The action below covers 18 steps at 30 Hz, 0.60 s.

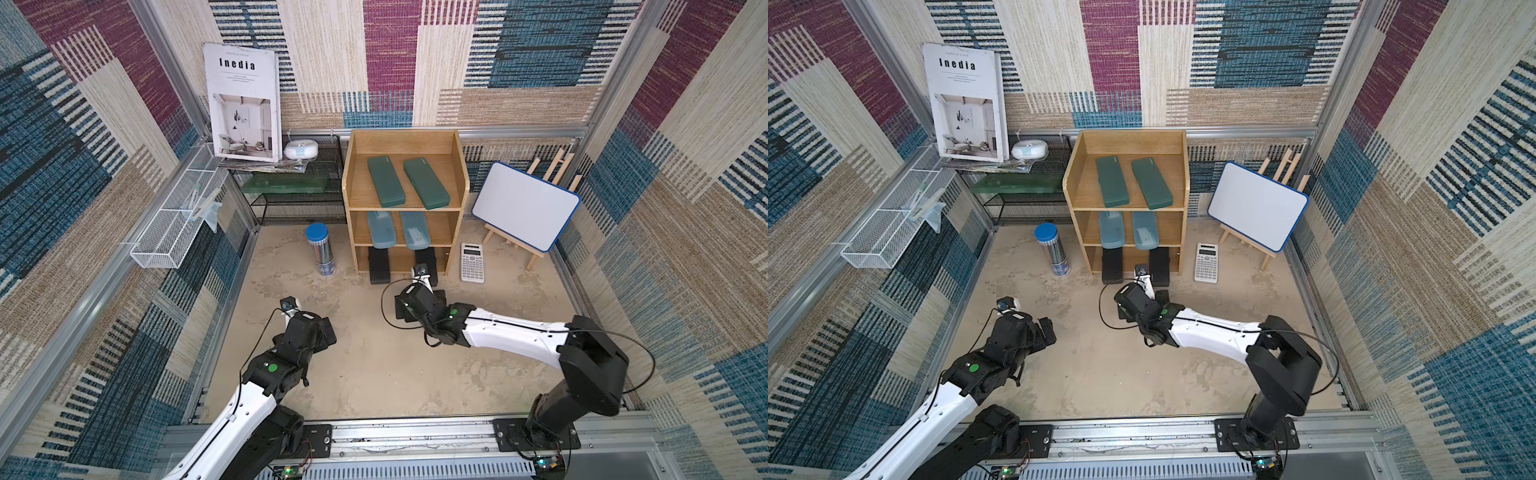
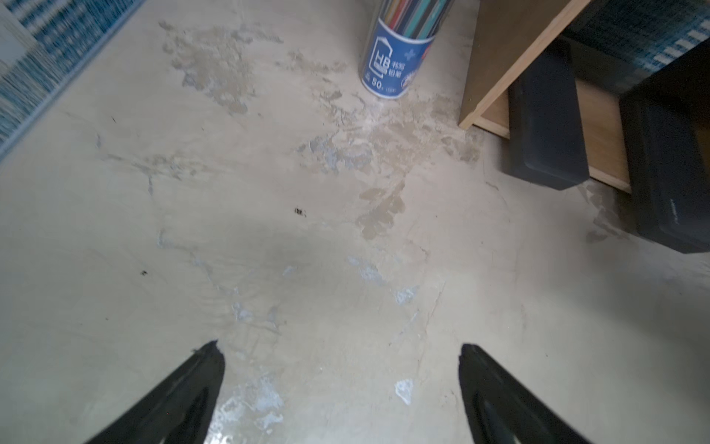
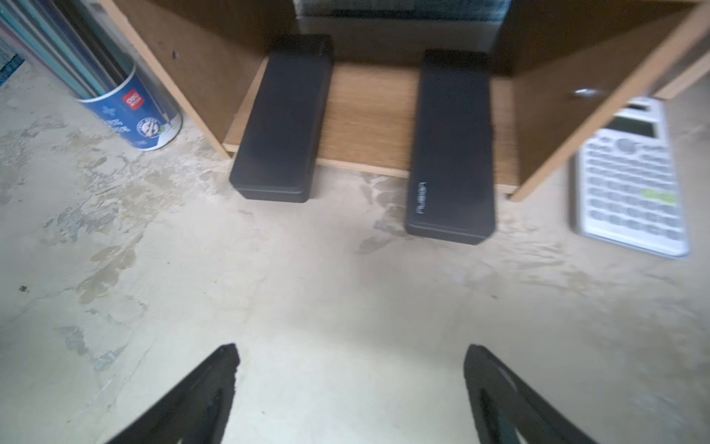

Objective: Place the pencil cases on the shelf according to color
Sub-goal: Place the pencil case on the shelf, then reset both arms

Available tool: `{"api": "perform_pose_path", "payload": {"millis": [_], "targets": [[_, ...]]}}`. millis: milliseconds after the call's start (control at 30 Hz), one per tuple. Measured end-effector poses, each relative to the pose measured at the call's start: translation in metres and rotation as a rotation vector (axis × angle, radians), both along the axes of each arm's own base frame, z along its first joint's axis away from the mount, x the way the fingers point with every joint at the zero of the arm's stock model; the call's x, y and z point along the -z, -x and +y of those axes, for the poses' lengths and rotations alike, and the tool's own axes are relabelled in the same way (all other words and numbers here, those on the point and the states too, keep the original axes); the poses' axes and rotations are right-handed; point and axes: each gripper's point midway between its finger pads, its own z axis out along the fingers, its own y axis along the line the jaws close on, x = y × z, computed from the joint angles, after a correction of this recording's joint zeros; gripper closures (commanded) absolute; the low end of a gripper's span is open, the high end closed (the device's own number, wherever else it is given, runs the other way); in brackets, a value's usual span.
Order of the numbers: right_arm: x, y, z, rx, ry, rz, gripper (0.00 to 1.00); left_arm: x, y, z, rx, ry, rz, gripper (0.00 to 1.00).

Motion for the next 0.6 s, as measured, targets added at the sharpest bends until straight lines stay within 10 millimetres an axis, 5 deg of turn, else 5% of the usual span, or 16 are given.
{"api": "perform_pose_path", "payload": {"millis": [300,467,600], "targets": [[-0.051,0.005,-0.122,0.152,0.043,-0.194,0.0,0.01,-0.035,0.044,-0.134,-0.268,0.012,0.01],[-0.069,0.006,-0.19,0.279,0.042,-0.327,0.0,0.011,-0.054,0.068,-0.201,-0.355,0.035,0.01],[-0.074,-0.002,-0.234,0.397,0.08,-0.396,0.0,0.032,-0.06,0.083,-0.22,-0.395,0.04,0.01]]}}
